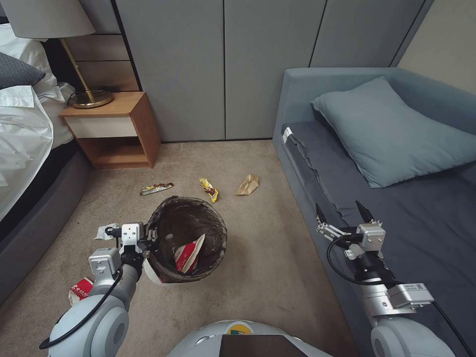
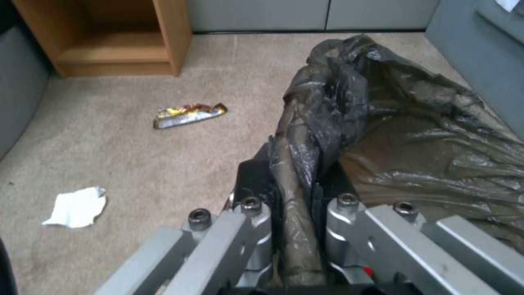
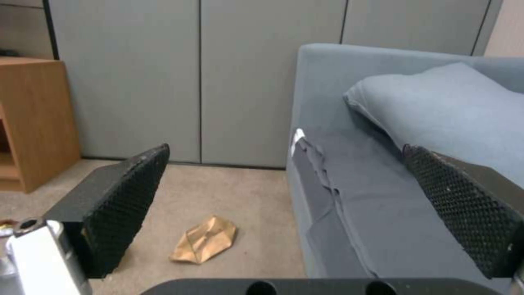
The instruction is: Pick up the trash bin, then pick up the garbage from the floor and place it into the trash bin.
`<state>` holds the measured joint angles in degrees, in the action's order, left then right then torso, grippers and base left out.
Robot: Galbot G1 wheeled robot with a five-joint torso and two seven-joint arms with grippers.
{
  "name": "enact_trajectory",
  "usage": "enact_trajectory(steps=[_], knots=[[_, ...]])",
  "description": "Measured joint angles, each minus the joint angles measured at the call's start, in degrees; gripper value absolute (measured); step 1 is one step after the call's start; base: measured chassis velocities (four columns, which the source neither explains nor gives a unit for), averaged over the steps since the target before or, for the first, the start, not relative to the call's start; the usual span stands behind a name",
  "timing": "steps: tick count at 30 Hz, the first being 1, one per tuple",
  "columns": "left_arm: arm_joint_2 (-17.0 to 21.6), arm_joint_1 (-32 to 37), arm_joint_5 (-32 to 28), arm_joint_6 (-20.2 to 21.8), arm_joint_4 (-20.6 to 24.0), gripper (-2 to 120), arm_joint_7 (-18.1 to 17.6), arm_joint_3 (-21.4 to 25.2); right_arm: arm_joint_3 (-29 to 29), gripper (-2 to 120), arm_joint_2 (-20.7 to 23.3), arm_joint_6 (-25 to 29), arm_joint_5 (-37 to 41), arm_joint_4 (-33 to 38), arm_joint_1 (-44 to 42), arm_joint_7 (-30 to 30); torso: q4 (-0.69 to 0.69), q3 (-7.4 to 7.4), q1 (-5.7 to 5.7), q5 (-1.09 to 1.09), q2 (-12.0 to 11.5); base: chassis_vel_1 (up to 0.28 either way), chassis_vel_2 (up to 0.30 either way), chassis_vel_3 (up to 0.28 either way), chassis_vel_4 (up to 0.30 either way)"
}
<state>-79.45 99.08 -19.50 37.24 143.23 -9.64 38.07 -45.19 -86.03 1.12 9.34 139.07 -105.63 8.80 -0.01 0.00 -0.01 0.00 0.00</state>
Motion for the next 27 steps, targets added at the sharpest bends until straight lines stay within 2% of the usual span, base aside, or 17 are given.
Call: enact_trajectory(steps=[27], knots=[[-0.2, 0.2, 0.0, 0.1, 0.0, 7, -0.1, -0.1, 0.5, 100, -0.2, 0.4, -0.2, -0.2, 0.0, 0.1, 0.00, 0.00, 0.00, 0.00, 0.0, -0.075, 0.071, 0.071, -0.074]])
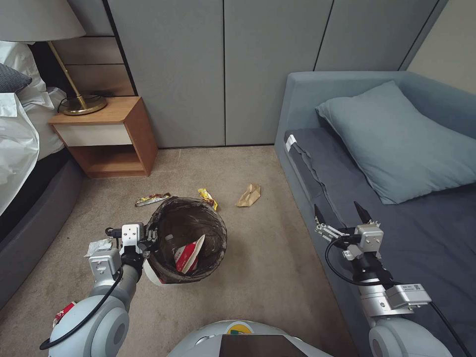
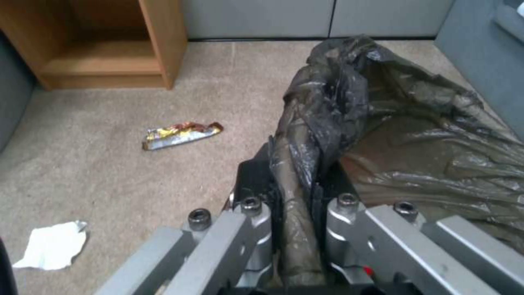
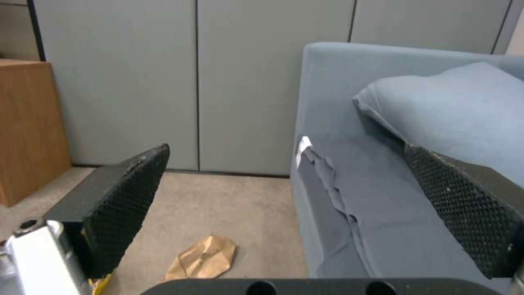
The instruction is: Pick up the trash bin, then pick up the garbage from the floor and place it into the trash bin.
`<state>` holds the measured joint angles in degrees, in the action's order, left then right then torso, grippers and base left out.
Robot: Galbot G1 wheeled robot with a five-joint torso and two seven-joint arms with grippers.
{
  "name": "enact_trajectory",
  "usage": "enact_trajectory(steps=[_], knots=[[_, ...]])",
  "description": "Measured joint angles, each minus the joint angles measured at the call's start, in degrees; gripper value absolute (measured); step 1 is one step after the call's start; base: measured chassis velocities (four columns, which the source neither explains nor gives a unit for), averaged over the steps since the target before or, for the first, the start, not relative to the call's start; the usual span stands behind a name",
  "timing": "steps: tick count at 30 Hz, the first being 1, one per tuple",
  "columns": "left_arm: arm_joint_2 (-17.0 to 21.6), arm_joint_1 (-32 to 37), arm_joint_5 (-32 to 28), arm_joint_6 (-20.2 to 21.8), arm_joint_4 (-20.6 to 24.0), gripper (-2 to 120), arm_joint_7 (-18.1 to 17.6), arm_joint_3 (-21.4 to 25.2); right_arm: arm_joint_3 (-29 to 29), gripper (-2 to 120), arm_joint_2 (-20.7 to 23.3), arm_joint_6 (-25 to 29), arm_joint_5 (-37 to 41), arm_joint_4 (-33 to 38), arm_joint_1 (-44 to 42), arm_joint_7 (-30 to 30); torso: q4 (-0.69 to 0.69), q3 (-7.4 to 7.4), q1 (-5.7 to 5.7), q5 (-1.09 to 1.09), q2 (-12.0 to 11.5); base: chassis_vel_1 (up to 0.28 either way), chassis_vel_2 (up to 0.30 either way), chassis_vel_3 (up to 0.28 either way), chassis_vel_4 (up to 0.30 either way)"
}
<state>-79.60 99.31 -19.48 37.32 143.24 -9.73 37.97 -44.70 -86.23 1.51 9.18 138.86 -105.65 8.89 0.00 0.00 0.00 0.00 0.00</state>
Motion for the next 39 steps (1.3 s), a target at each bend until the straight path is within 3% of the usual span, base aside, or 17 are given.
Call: enact_trajectory(steps=[39], knots=[[0.1, 0.1, 0.0, -0.1, 0.0, 7, 0.3, -0.1, 1.4, 100, 0.3, 0.0, -0.7, -0.2, 0.1, 0.2, 0.00, 0.00, 0.00, 0.01, 0.0, -0.084, 0.088, 0.079, -0.083]])
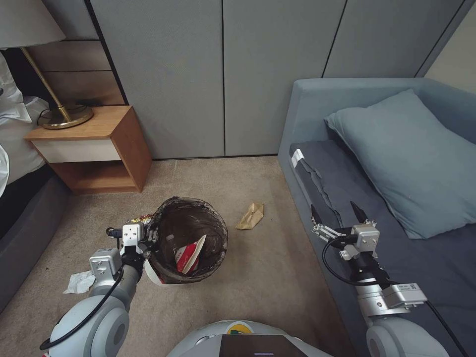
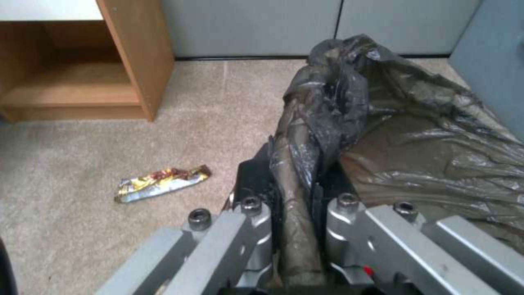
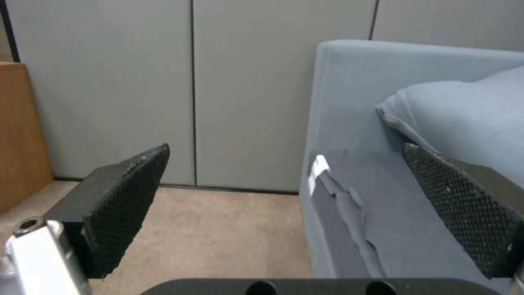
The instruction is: Pick up the trash bin, then pick up the garbage from the floor and place it into the trash bin.
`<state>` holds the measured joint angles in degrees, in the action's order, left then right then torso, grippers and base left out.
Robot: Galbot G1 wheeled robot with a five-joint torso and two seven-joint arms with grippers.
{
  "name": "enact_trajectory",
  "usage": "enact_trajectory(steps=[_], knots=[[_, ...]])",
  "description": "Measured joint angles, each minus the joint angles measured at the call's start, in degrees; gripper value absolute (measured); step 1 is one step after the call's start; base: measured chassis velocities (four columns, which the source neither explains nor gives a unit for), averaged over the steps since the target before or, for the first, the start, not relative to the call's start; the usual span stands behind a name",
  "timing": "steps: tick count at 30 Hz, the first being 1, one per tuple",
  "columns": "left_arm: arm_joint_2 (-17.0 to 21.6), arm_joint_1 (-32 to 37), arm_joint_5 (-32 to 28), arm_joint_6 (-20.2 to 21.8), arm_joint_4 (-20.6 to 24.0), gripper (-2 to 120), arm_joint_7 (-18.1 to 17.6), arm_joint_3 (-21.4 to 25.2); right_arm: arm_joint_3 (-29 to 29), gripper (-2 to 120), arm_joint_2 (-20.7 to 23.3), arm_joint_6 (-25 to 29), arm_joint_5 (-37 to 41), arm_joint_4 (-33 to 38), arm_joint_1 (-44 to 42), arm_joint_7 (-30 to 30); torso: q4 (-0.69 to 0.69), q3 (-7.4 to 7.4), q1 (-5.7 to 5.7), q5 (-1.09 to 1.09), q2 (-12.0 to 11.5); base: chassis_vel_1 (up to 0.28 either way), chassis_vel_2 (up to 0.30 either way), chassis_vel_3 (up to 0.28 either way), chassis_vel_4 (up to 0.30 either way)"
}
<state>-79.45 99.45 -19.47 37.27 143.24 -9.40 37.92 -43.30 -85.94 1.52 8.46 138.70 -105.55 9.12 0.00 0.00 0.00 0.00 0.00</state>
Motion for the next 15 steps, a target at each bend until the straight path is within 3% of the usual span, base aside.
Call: enact_trajectory(steps=[15], knots=[[0.0, 0.7, -0.1, -0.1, 0.0, 7, 0.0, 0.2, 4.2, 100, 1.5, -1.5, 0.2, -0.3, 1.6, -2.2, 0.00, 0.00, 0.00, 0.00, 0.0, -0.098, 0.086, 0.089, -0.090]])
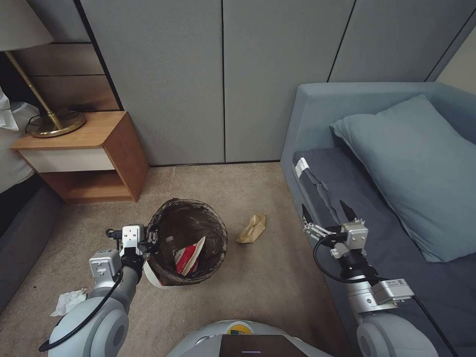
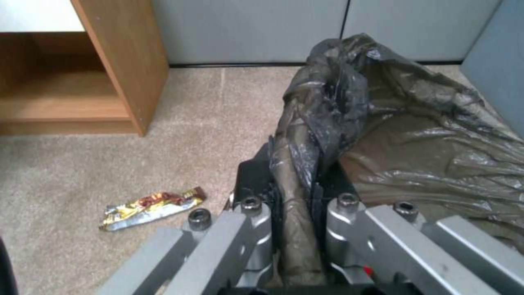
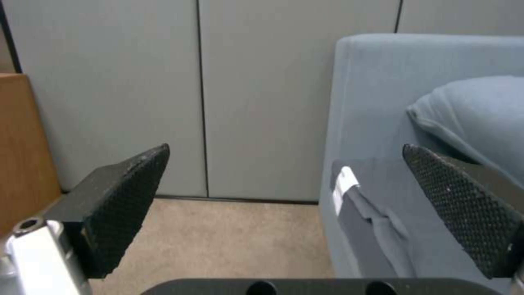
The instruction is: Pick up the trash bin, then pick up the garbage from the floor and place it into the trash bin.
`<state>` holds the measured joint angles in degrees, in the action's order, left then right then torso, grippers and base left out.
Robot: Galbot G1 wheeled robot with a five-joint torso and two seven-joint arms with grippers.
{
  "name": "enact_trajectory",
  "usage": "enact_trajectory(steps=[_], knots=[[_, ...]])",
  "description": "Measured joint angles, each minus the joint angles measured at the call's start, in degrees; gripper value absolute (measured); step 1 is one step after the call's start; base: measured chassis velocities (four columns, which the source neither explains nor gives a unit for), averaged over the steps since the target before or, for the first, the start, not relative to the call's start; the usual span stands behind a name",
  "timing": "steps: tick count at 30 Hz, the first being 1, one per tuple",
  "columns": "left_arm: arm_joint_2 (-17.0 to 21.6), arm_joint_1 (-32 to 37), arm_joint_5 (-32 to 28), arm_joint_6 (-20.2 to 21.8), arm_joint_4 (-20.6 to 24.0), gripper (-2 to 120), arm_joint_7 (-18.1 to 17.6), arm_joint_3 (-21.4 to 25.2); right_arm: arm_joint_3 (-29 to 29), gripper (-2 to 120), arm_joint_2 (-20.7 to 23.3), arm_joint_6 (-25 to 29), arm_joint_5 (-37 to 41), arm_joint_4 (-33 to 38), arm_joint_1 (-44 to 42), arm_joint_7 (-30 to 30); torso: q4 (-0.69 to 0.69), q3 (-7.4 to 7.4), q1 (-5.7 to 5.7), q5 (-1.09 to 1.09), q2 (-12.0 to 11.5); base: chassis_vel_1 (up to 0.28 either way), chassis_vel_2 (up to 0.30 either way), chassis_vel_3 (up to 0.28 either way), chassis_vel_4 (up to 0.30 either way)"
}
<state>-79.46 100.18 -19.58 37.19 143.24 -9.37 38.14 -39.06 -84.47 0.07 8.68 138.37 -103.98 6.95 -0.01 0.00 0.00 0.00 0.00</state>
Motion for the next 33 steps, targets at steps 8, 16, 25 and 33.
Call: enact_trajectory(steps=[8, 16, 25, 33], knots=[[-0.1, 1.5, -0.1, -0.1, 0.0, 7, 0.0, 0.7, 3.7, 100, 4.4, -9.0, 1.8, -1.3, 6.7, -7.3, 0.00, -0.01, 0.00, 0.00, 0.0, -0.018, 0.014, 0.014, -0.016], [-0.8, 3.6, 0.2, -0.3, 0.0, 7, -0.1, 0.9, 7.8, 100, 9.7, -17.1, 9.3, -4.8, 14.5, -12.8, 0.01, 0.00, 0.00, -0.01, 0.0, 0.000, 0.000, 0.000, 0.000], [-2.3, 6.5, 1.0, -0.9, 0.0, 7, -0.2, 1.5, 15.1, 100, 12.0, -20.8, 15.6, -11.7, 22.6, -16.0, 0.01, 0.00, 0.00, -0.01, 0.0, 0.000, 0.000, 0.000, 0.000], [-3.4, 7.6, 1.4, -1.1, 0.0, 7, -0.3, 1.6, 22.1, 100, 12.5, -23.6, 20.3, -19.4, 29.8, -20.3, 0.01, 0.00, 0.00, 0.00, 0.0, 0.000, 0.000, 0.000, 0.000]])
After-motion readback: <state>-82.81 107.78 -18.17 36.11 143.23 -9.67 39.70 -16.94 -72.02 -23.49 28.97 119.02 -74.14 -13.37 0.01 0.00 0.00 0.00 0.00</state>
